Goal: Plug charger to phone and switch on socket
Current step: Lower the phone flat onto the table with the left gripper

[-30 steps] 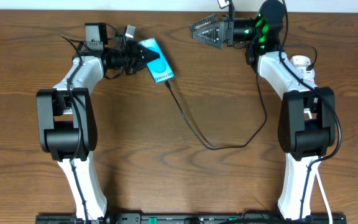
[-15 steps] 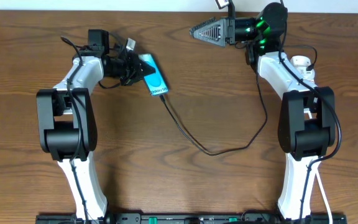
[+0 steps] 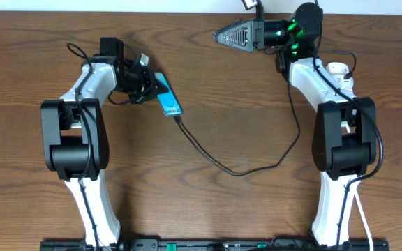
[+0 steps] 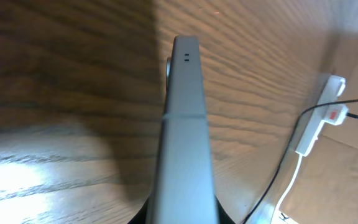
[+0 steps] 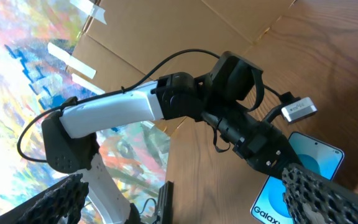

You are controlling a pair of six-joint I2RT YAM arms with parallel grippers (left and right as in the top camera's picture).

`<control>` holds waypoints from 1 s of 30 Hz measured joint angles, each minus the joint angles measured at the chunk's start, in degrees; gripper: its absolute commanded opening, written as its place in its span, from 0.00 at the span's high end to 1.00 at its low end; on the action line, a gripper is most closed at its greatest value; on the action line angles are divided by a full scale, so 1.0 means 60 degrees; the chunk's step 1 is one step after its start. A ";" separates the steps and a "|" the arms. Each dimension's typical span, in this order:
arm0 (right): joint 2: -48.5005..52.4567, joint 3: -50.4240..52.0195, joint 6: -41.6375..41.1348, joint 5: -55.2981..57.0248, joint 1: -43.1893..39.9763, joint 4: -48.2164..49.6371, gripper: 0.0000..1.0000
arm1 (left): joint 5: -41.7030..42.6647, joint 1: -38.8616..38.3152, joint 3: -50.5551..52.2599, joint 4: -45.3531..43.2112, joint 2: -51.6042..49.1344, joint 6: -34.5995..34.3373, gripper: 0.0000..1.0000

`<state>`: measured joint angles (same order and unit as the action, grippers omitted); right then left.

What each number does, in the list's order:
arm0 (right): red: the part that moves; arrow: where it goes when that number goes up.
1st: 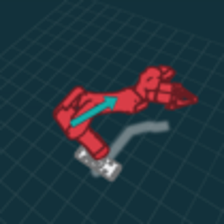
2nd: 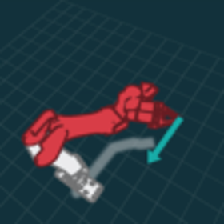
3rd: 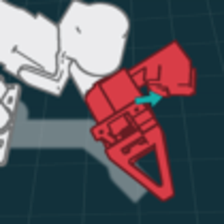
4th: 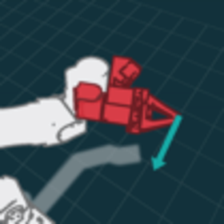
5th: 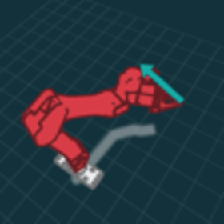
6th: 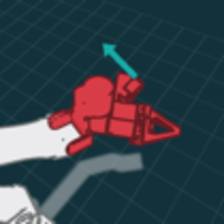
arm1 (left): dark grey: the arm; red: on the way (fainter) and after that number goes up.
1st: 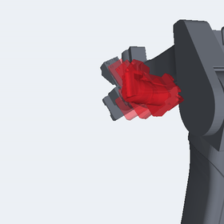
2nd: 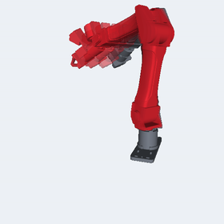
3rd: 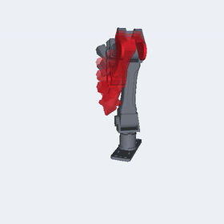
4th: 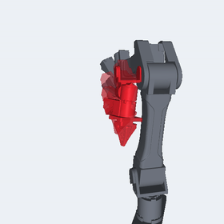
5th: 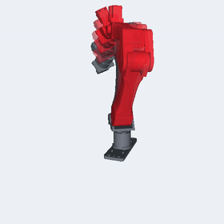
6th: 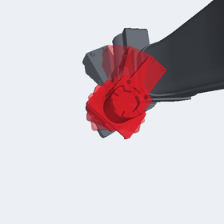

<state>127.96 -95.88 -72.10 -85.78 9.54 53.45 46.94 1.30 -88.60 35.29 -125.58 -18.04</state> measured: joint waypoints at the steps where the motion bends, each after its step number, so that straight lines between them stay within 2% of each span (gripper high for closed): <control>1: 0.0000 0.0000 -0.0004 0.0000 0.0000 0.0000 0.01 | -0.0102 0.0000 0.0000 0.0084 0.0000 0.0015 0.93; 20: 0.0000 0.0000 -0.0058 0.0000 0.0069 0.0036 0.01 | -0.1107 0.0000 0.0000 0.0816 0.0000 0.0058 0.93; 30: 0.0000 0.0000 -0.0058 0.0000 0.0069 0.0062 0.01 | -0.1155 0.0000 0.0000 0.0860 0.0000 0.0055 0.93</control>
<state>127.96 -95.88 -72.44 -85.78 9.96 53.82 40.01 1.30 -88.60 40.45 -125.58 -17.72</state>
